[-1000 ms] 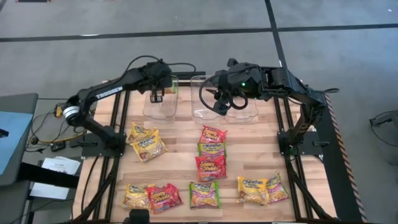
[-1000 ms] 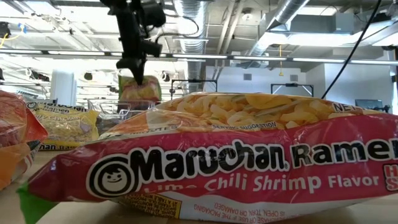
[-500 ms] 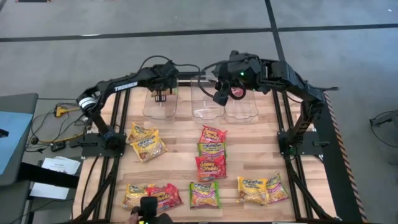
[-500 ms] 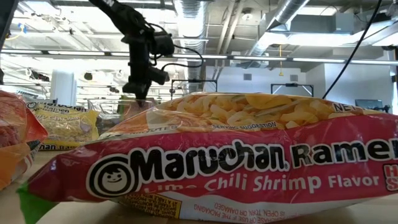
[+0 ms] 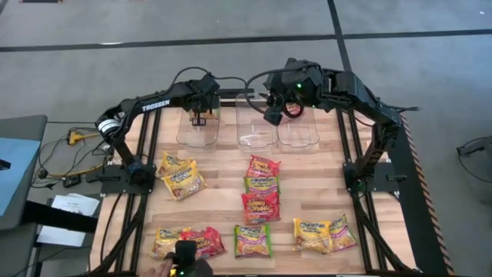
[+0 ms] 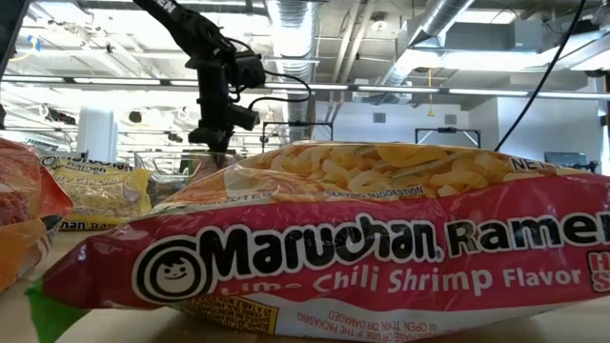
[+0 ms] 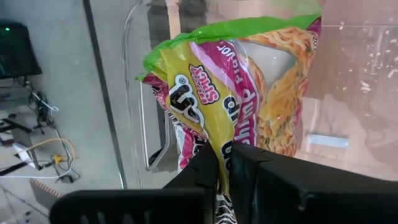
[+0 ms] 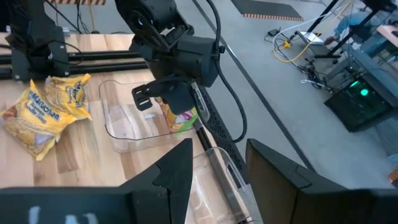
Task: Sort Maruchan noodles
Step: Put the green noodle pack into the left transparent bin, then put the yellow noodle pack into the middle transparent bin
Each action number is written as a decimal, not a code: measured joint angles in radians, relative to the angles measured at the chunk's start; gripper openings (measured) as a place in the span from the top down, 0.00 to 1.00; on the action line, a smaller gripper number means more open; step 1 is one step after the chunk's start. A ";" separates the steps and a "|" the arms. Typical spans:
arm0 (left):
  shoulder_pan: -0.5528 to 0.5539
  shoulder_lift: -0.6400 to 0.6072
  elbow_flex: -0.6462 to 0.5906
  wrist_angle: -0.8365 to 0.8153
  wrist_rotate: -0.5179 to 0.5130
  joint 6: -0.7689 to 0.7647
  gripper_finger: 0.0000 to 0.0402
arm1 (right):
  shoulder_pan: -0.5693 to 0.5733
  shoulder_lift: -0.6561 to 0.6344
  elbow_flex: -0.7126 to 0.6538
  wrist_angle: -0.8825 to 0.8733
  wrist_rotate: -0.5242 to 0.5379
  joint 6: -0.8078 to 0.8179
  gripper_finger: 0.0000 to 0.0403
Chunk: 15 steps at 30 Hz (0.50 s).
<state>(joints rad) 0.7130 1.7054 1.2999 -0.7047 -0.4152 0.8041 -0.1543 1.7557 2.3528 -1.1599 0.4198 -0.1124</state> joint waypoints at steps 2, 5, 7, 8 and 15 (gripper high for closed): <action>0.010 0.000 0.000 0.000 0.011 0.000 0.95 | 0.000 0.000 0.000 0.000 0.000 -0.017 0.57; 0.021 0.000 0.000 0.012 0.008 -0.005 0.92 | 0.003 0.000 0.000 0.000 0.000 -0.018 0.57; 0.028 0.000 0.000 0.012 0.009 -0.012 0.90 | 0.003 0.000 0.000 0.000 0.000 -0.018 0.57; 0.028 0.000 0.000 0.012 0.009 -0.017 0.89 | 0.003 0.000 0.000 0.000 0.000 -0.019 0.57; 0.022 0.000 0.000 0.004 -0.011 -0.169 0.83 | 0.003 0.000 0.000 -0.002 0.000 -0.020 0.57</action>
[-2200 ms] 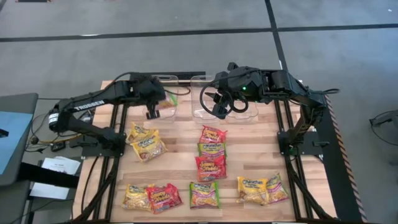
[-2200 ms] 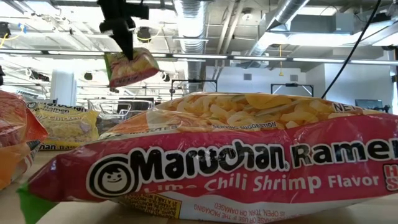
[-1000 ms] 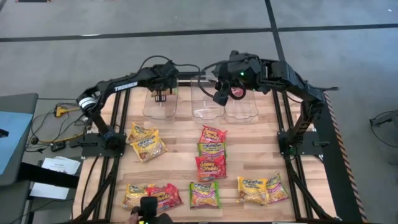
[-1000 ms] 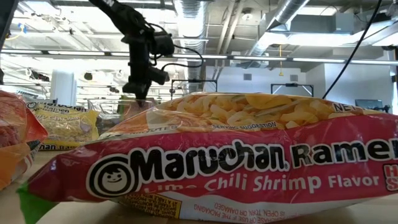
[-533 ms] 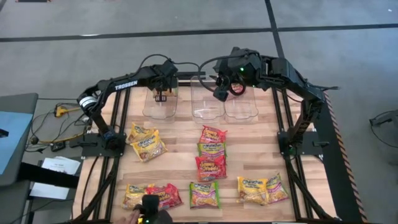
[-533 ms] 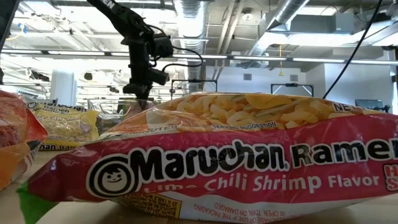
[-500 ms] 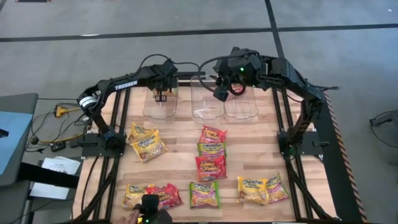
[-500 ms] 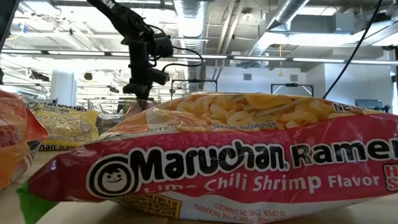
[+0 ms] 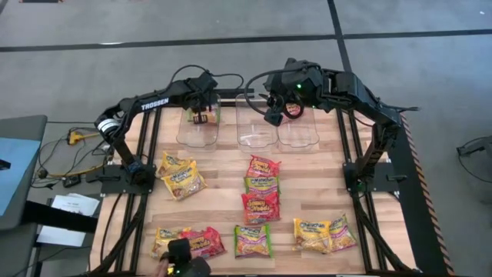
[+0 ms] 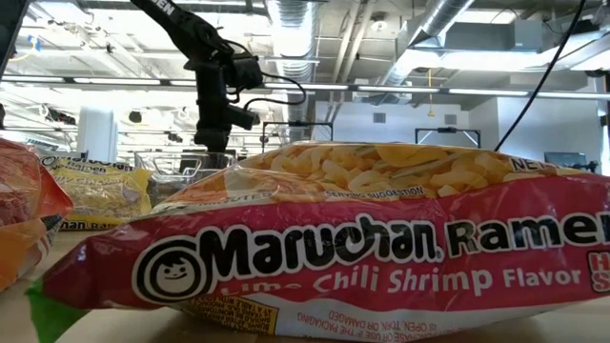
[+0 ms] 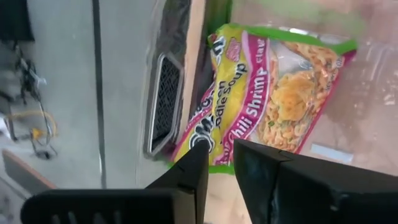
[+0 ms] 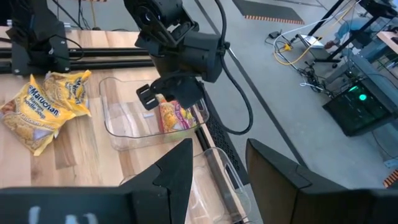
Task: Sort Maruchan noodles
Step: Put the yellow noodle pack into the middle transparent bin
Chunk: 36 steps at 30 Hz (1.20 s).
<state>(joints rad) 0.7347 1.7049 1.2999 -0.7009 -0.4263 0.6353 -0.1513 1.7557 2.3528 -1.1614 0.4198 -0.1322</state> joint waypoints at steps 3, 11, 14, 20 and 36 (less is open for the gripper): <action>-0.012 -0.007 0.000 -0.030 -0.030 -0.021 0.83 | 0.000 0.000 0.000 -0.011 0.000 0.000 0.57; -0.062 -0.038 0.143 -0.328 0.031 -0.210 0.85 | 0.000 -0.014 0.000 -0.038 -0.055 0.108 0.57; -0.070 -0.038 0.242 -0.442 0.138 -0.297 0.85 | -0.001 -0.023 0.000 -0.091 -0.125 0.181 0.57; -0.089 -0.038 0.394 -0.563 0.361 -0.384 0.85 | 0.025 -0.021 0.000 -0.273 -0.238 0.299 0.55; -0.206 -0.133 0.474 -0.684 0.544 -0.384 0.85 | 0.261 -0.015 -0.152 -0.411 -0.522 0.638 0.44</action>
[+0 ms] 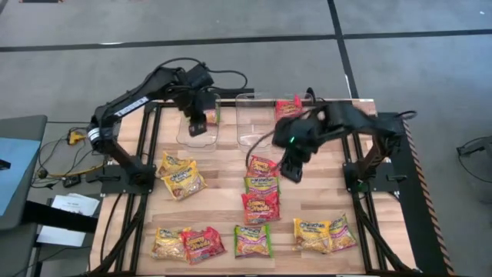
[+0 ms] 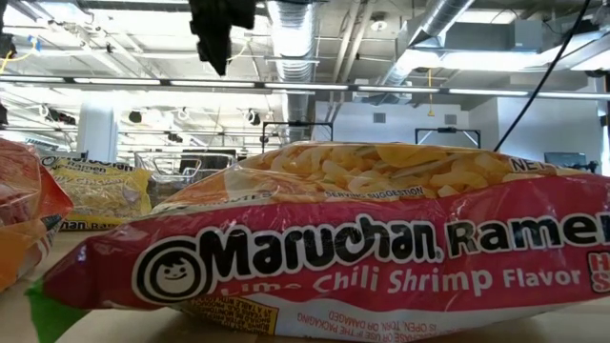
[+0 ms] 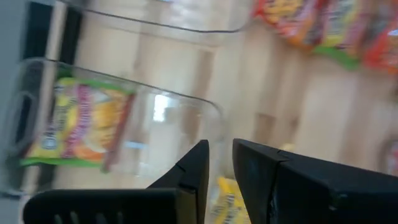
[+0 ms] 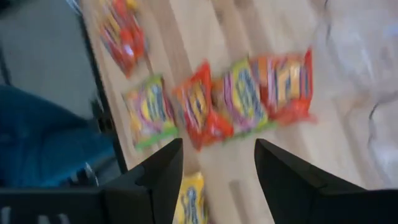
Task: Sort Maruchan noodles
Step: Put the yellow noodle pack into the middle transparent bin
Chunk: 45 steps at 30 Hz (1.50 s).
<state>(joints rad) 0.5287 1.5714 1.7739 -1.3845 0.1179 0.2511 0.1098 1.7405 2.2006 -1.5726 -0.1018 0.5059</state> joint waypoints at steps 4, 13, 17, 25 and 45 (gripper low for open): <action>-0.006 -0.104 -0.062 0.034 0.051 -0.037 0.85 | 0.065 -0.007 -0.109 0.000 -0.041 0.019 0.44; -0.049 -0.305 -0.176 0.105 0.054 -0.155 0.85 | 0.143 -0.005 -0.383 0.002 -0.171 0.021 0.44; -0.062 -0.360 -0.209 0.119 0.053 -0.199 0.85 | 0.161 -0.005 -0.488 0.001 -0.227 -0.006 0.44; -0.082 -0.405 -0.213 0.116 0.052 -0.280 0.85 | 0.196 -0.006 -0.668 0.103 -0.324 -0.088 0.44; -0.159 -0.413 -0.213 0.104 0.052 -0.344 0.85 | 0.246 -0.006 -1.047 0.514 -0.492 -0.110 0.44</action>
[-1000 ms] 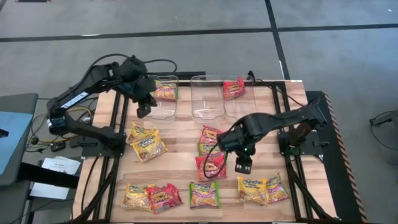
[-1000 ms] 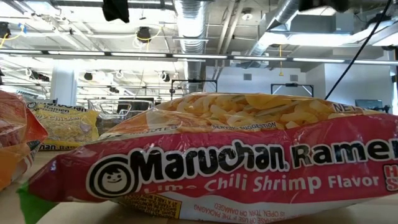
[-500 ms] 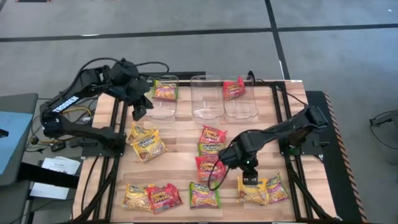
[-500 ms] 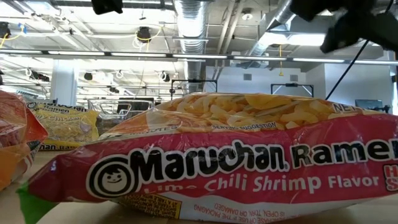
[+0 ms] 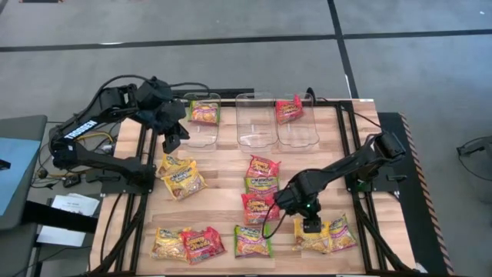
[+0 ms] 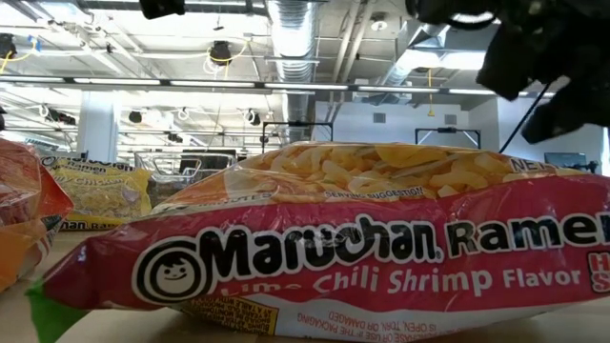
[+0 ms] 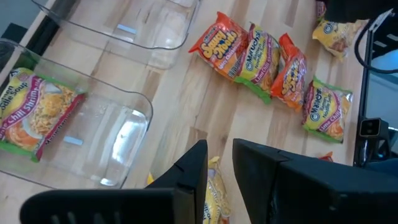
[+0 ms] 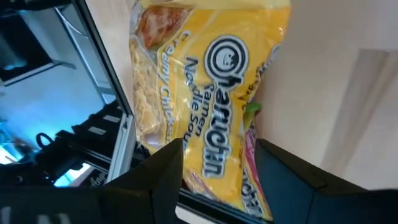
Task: Sort Maruchan noodles
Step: Put the yellow noodle pack into the middle transparent bin
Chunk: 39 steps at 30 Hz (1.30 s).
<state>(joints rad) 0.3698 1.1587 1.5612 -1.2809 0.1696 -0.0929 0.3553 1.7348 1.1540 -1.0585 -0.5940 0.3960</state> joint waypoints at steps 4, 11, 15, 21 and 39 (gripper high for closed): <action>0.000 0.000 0.000 -0.021 0.000 0.001 0.85 | 0.000 0.000 -0.039 0.048 -0.018 0.022 0.44; 0.000 0.000 0.000 -0.025 -0.031 0.001 0.85 | 0.000 0.000 -0.088 0.127 -0.026 0.060 0.44; 0.000 0.000 0.000 -0.025 -0.051 0.002 0.85 | 0.003 0.000 -0.100 0.170 -0.047 0.076 0.44; 0.000 0.000 0.000 -0.025 -0.053 0.002 0.85 | 0.012 0.024 -0.099 0.183 -0.051 0.078 0.44; 0.000 0.000 0.000 -0.031 -0.053 0.008 0.85 | 0.009 0.085 -0.099 0.195 -0.065 0.127 0.78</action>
<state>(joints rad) 0.3695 1.1591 1.5612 -1.3121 0.1162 -0.0849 0.3641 1.8202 1.0546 -0.8639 -0.6590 0.5232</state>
